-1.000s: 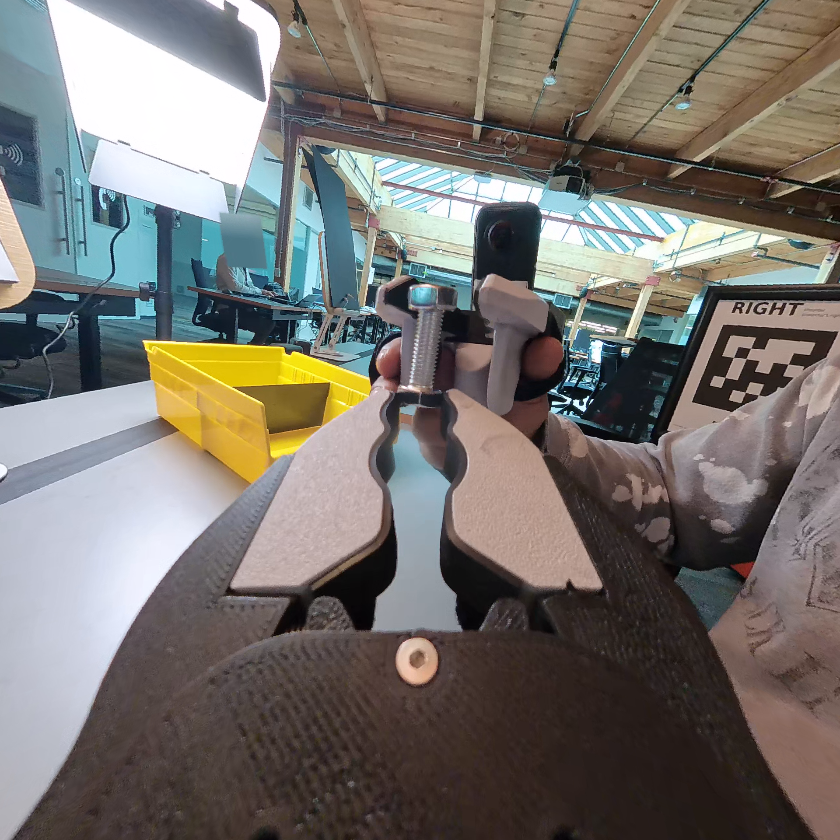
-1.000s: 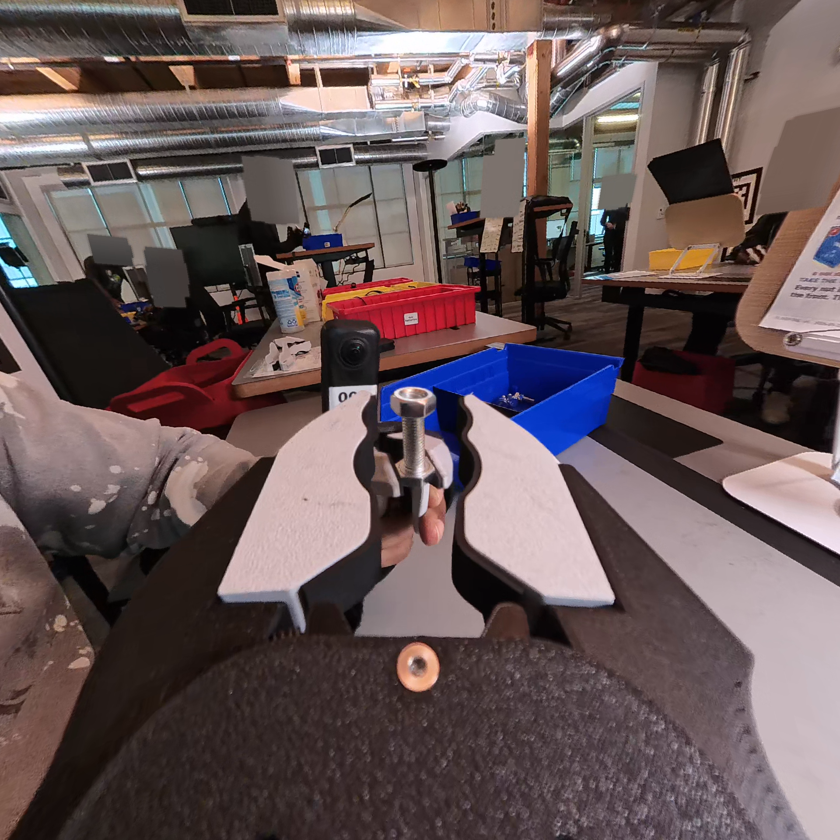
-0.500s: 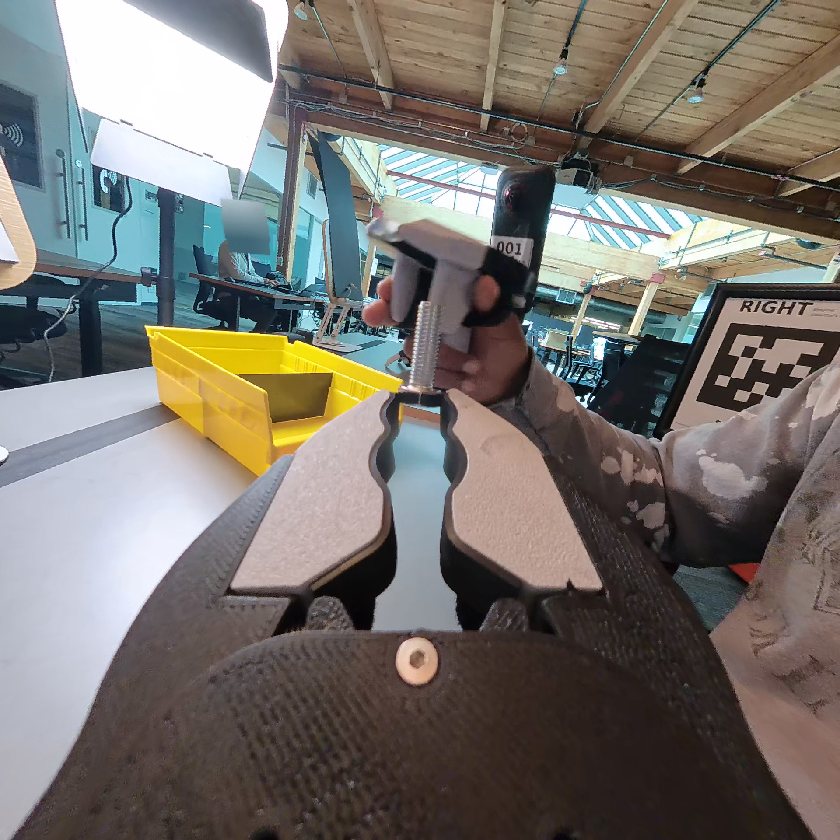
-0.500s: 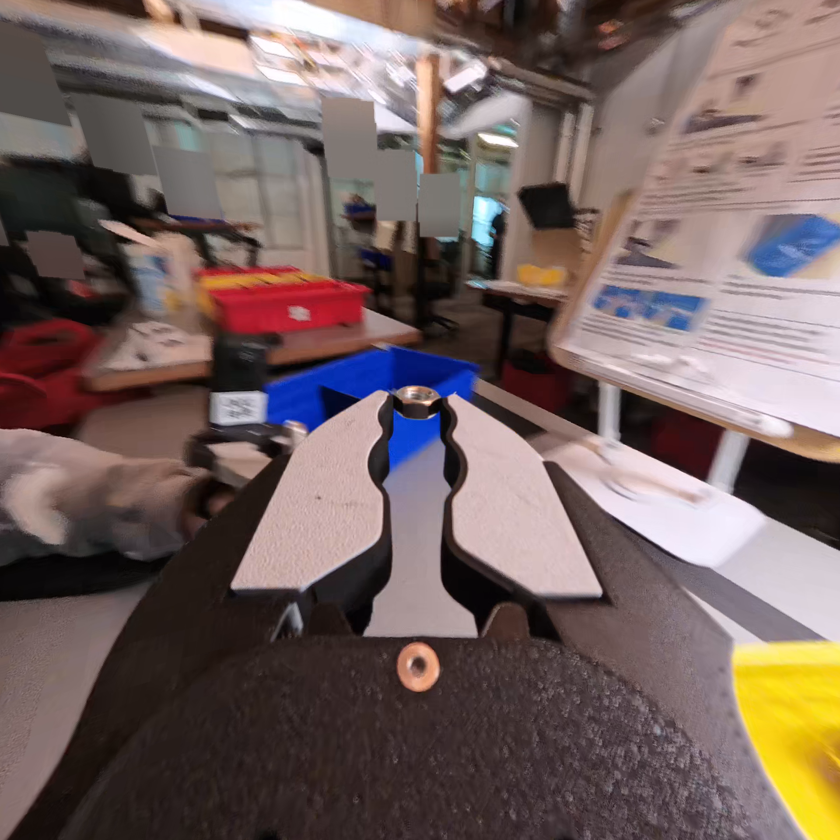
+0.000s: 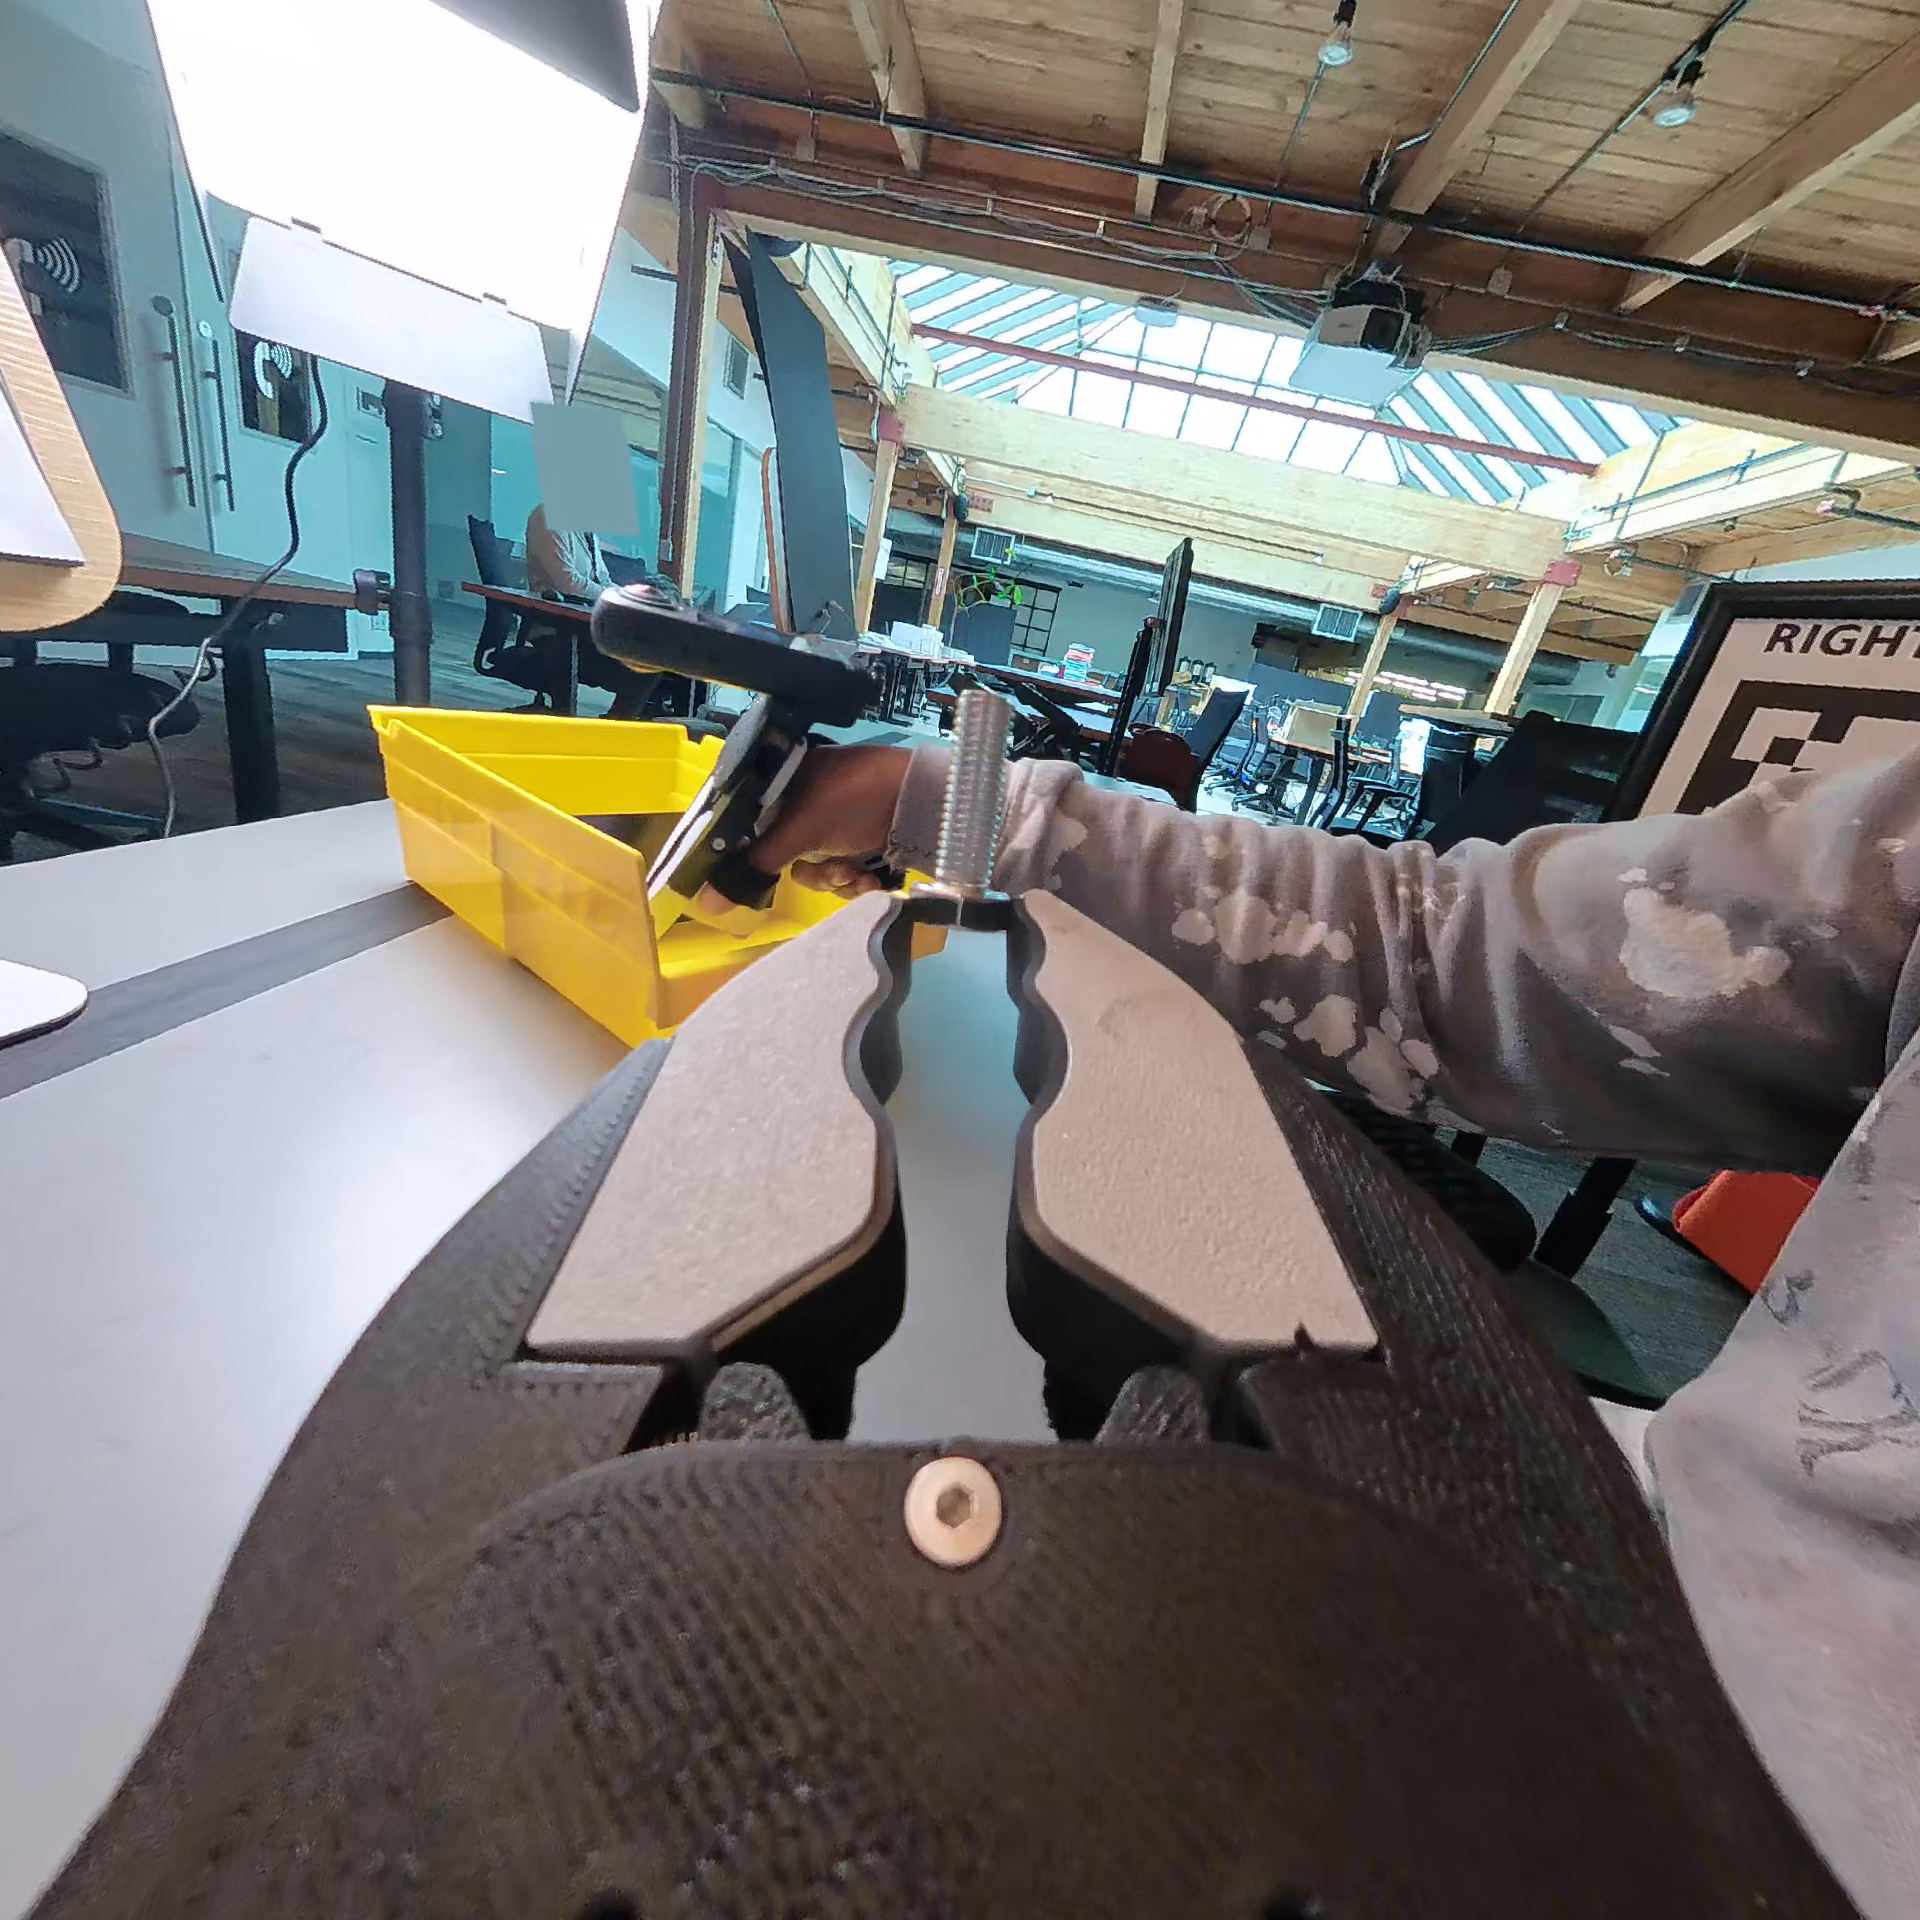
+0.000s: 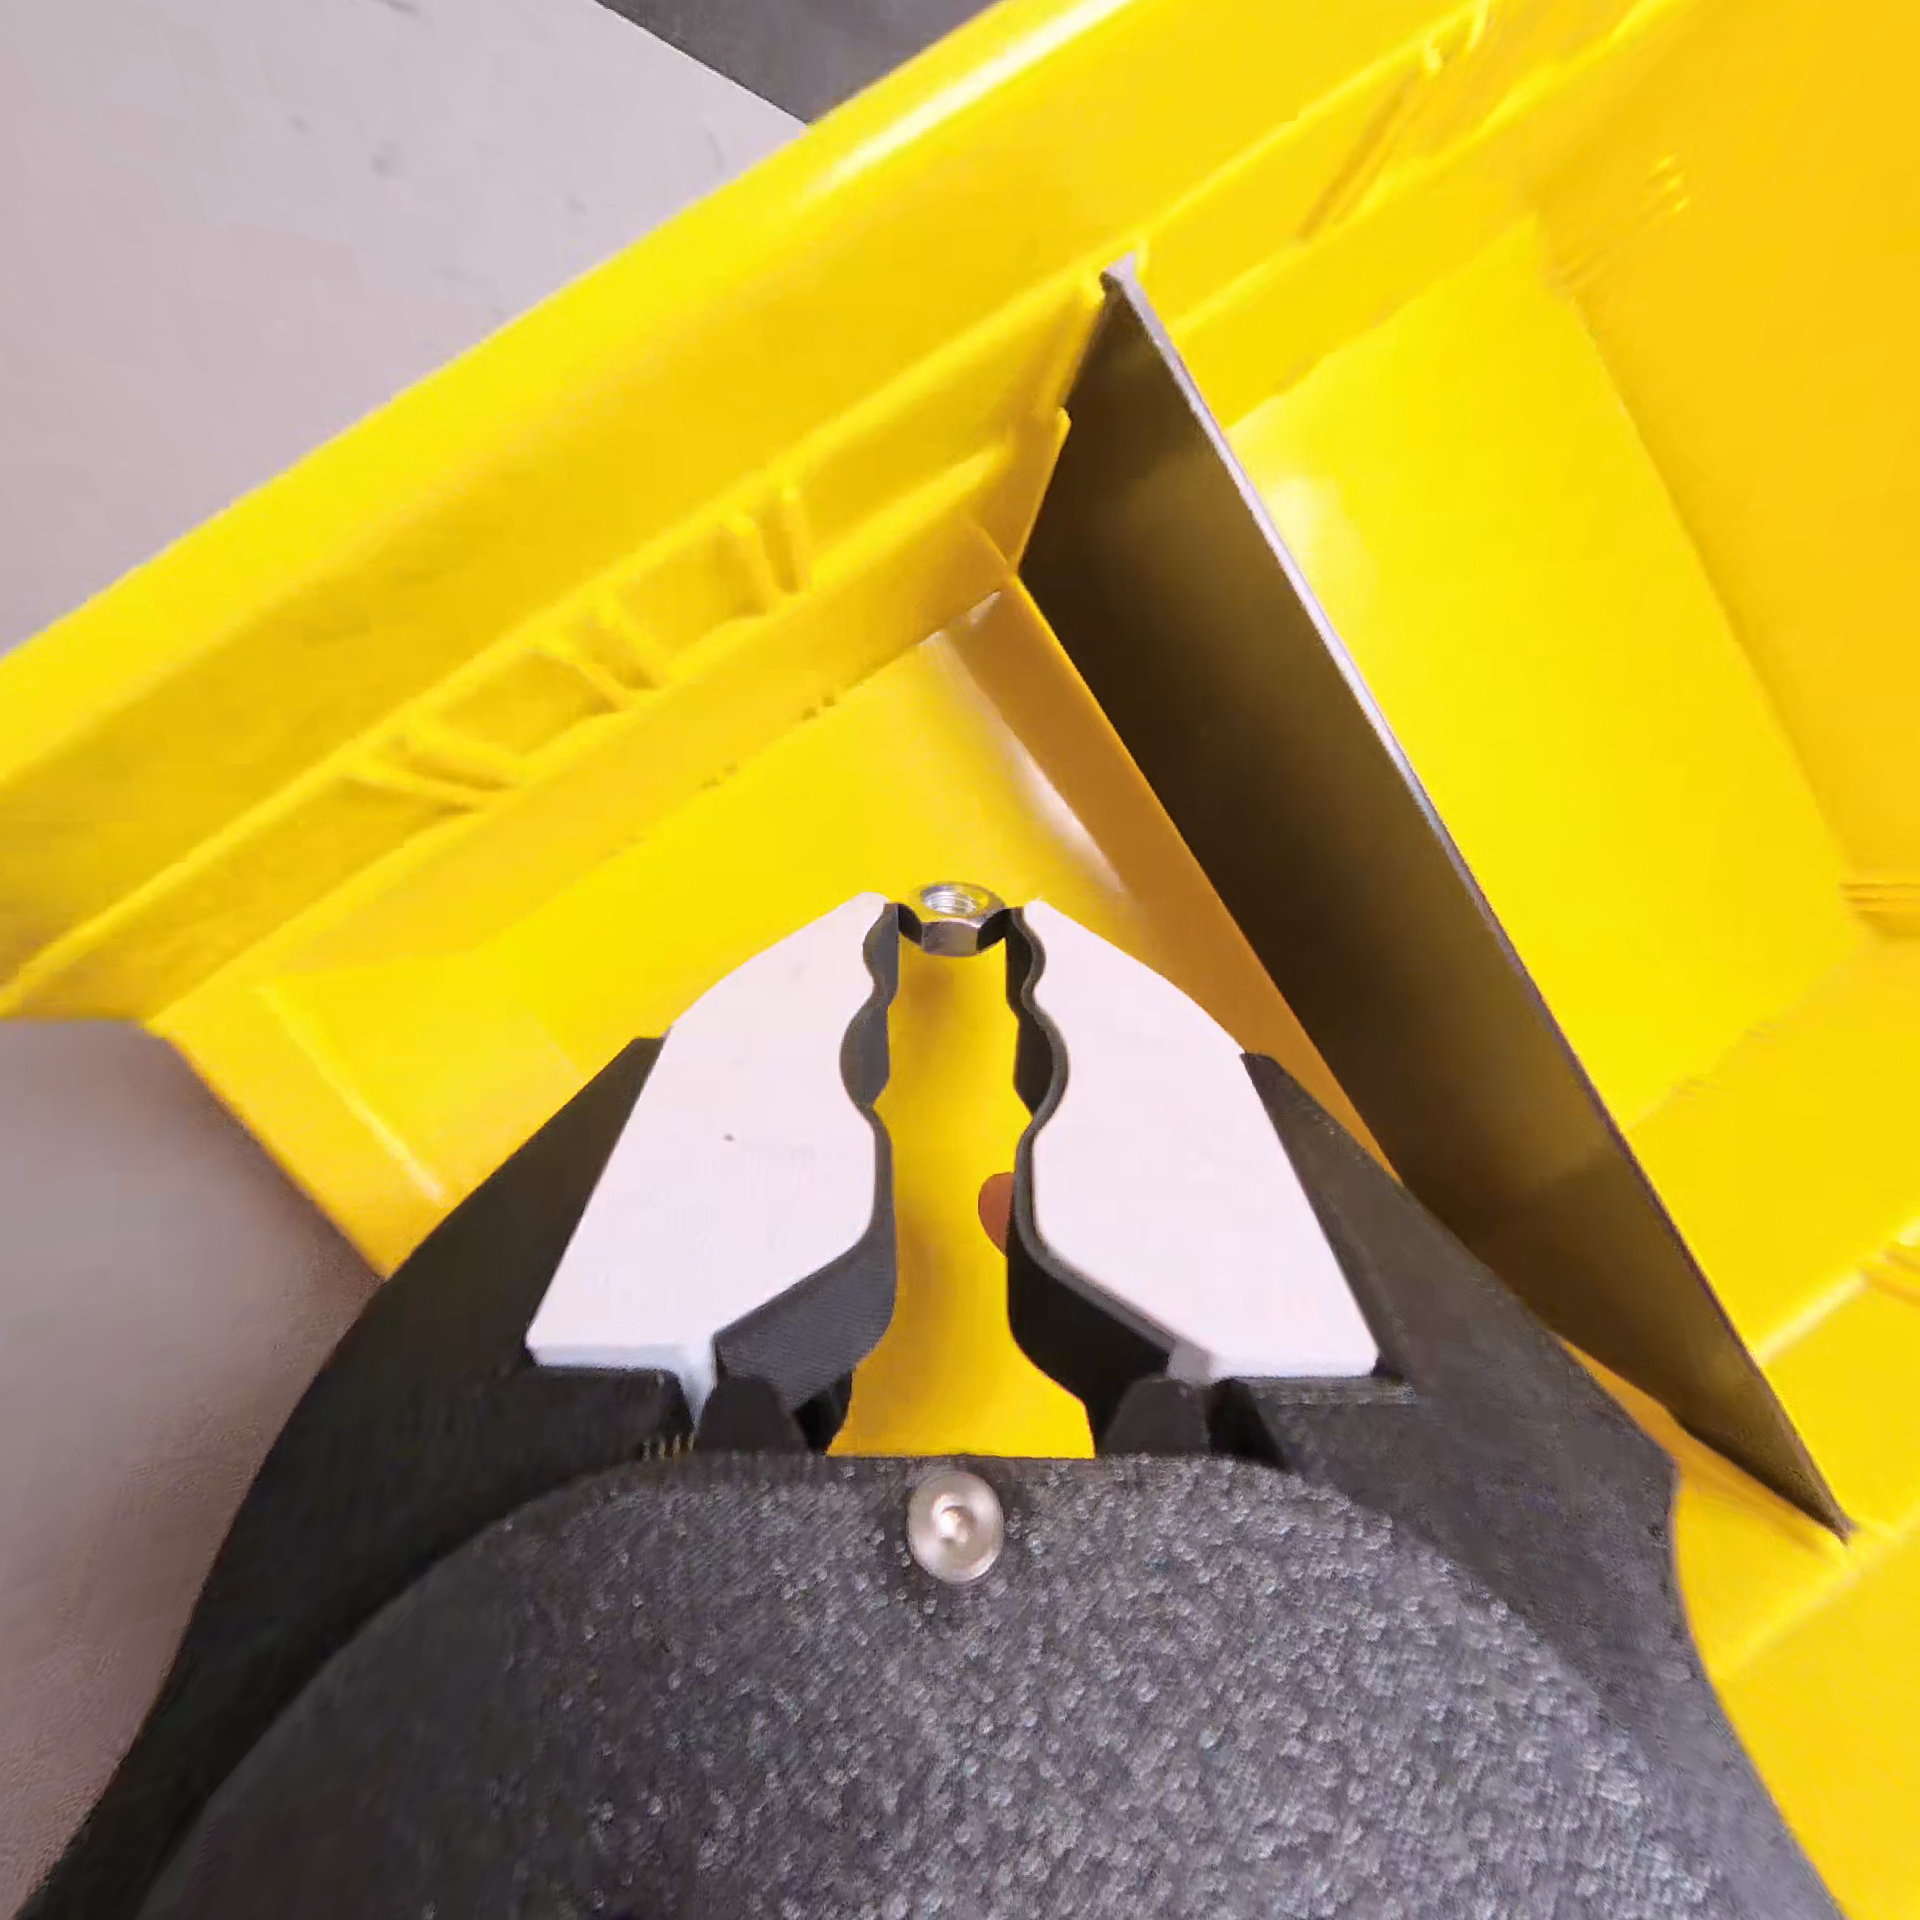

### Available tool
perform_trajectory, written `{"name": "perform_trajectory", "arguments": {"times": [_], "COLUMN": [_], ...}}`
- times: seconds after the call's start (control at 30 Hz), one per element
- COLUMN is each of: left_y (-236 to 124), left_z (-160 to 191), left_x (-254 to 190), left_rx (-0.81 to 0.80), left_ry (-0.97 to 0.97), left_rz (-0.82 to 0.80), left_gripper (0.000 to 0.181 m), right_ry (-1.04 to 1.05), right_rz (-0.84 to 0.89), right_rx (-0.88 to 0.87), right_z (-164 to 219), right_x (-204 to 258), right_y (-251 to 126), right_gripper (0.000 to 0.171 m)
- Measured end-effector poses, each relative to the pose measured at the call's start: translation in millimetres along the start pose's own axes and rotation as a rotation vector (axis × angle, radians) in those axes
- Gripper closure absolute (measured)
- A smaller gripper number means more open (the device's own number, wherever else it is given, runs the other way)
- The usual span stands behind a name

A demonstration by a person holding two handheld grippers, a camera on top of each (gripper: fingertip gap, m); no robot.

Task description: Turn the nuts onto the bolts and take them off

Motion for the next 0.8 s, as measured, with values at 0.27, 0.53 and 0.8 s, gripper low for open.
{"name": "perform_trajectory", "arguments": {"times": [0.27,0.53,0.8], "left_y": [-1,-1,2], "left_z": [4,11,29], "left_x": [4,10,12], "left_rx": [0.015,0.073,0.236], "left_ry": [-0.01,0.027,0.112], "left_rz": [-0.005,-0.049,-0.076], "left_gripper": [0.163,0.163,0.163], "right_ry": [0.066,-0.039,-0.447], "right_rz": [0.0,-0.372,-0.848], "right_rx": [-0.135,-0.843,-0.895], "right_z": [-16,-57,-23], "right_x": [-9,88,222], "right_y": [-14,-158,-218], "right_gripper": [0.138,0.143,0.143]}}
Point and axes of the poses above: each gripper's, where its closed fingertips meet, y out along the fingers, z out of its underside, x = y × z across the jaws, the point moved 3 cm from there along -y, back along the fingers, and after that the axes turned 8 degrees about z, right-handed, at the moved point
